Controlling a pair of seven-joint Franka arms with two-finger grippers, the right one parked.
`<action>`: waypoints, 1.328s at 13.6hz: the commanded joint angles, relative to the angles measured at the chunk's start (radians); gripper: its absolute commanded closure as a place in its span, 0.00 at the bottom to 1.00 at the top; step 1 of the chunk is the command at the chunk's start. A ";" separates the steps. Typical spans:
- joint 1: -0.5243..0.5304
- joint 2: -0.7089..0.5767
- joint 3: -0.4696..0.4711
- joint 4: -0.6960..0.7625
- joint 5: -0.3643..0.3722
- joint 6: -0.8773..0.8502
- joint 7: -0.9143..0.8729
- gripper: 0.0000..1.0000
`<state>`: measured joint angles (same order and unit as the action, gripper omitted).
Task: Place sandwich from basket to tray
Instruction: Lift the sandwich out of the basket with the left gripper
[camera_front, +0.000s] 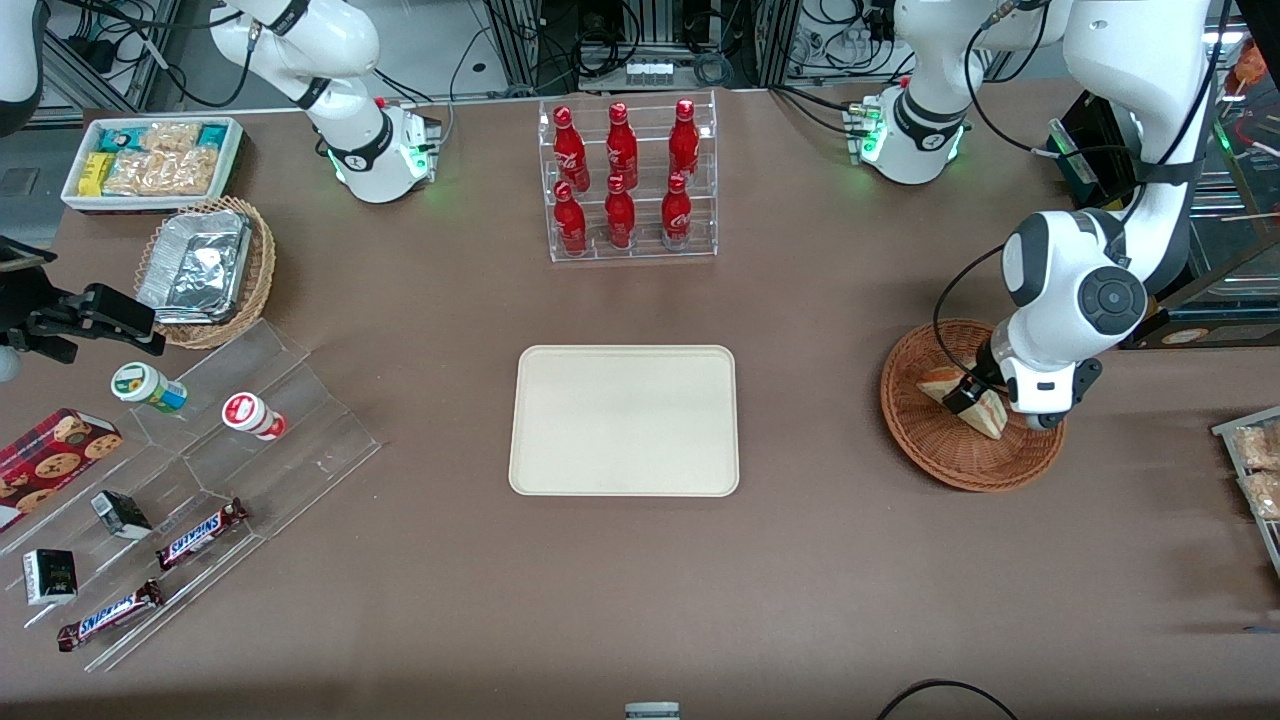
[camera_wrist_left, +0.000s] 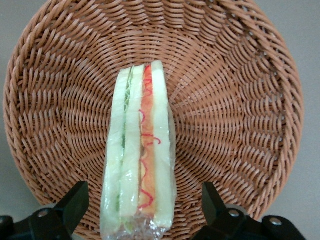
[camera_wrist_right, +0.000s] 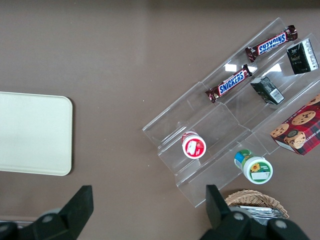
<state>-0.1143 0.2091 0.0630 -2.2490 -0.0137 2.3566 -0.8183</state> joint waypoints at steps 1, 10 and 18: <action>0.002 -0.010 0.003 -0.020 0.008 0.015 -0.002 0.09; 0.001 -0.075 0.003 0.077 0.046 -0.207 0.055 0.80; -0.167 -0.160 -0.008 0.417 0.058 -0.706 0.269 0.79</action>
<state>-0.2099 0.0586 0.0496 -1.8813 0.0297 1.7085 -0.5827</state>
